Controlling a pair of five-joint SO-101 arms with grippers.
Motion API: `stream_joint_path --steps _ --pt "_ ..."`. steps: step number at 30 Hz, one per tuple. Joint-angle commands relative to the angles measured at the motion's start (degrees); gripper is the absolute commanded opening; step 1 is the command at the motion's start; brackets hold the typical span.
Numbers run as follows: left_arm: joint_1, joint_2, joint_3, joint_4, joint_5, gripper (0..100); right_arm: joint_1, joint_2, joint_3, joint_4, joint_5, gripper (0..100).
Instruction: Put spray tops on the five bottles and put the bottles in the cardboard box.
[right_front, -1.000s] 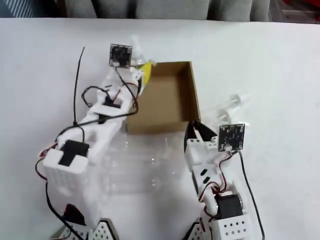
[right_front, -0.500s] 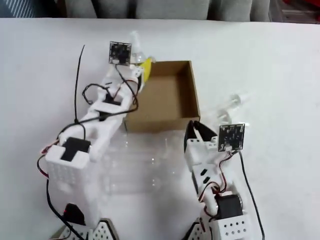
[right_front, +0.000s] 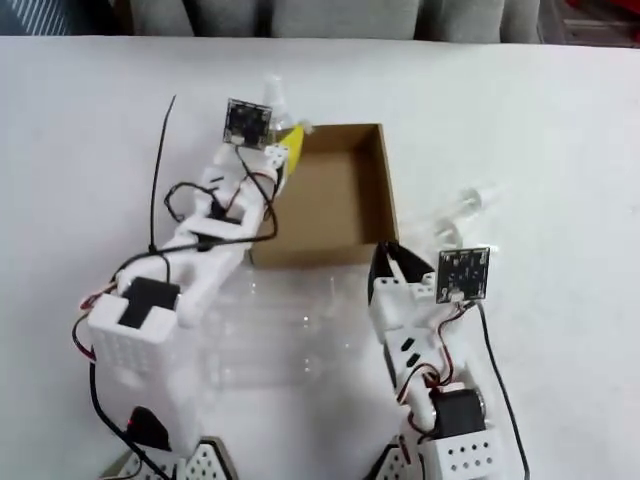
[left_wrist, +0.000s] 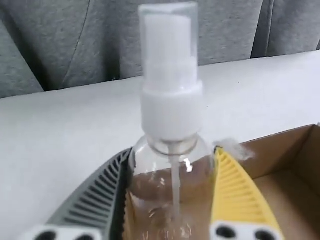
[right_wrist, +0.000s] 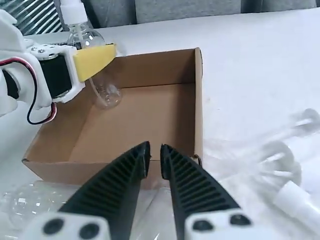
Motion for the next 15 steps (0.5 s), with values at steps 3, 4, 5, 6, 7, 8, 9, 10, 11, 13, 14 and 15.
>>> stream_joint_path --steps 3,4,5,6,7,8,9,10,11,13,14,15 --pt "-0.22 -0.92 1.41 0.00 -1.05 2 0.40 -0.57 0.44 0.22 0.26 1.5" --pt "-0.22 -0.92 1.41 0.00 -1.05 2 0.40 -0.57 0.44 0.22 0.26 1.5" --pt "-0.31 -0.92 1.41 0.00 -1.05 2 0.40 -0.57 0.44 0.22 0.26 1.5" --pt "-0.31 -0.92 1.49 0.00 -1.05 2 0.40 -0.57 0.44 0.22 0.26 1.5" --pt "-0.31 -0.92 1.49 0.00 -1.05 3 0.40 -0.57 0.44 0.22 0.26 1.5" --pt "-0.31 -1.01 1.67 0.00 -1.05 3 0.40 -0.57 0.44 0.22 0.26 1.5" --pt "-0.31 -1.01 1.76 0.00 -1.05 4 0.40 -0.57 0.44 0.22 0.26 1.5" --pt "-0.31 -1.10 1.85 0.09 -0.88 7 0.40 -0.57 0.44 0.22 0.26 1.5" --pt "-0.31 -1.10 1.93 0.18 -0.79 9 0.40 -0.57 0.44 0.22 0.26 1.5" --pt "-0.31 -1.01 1.93 0.26 -0.70 15 0.40 -0.57 0.44 0.22 0.26 1.5" --pt "-0.31 -1.01 2.02 0.26 -0.70 18 0.40 -0.57 0.44 0.22 0.26 1.5" --pt "-0.40 -1.01 2.02 0.26 -0.70 20 0.40 -0.57 0.44 0.22 0.26 1.5"
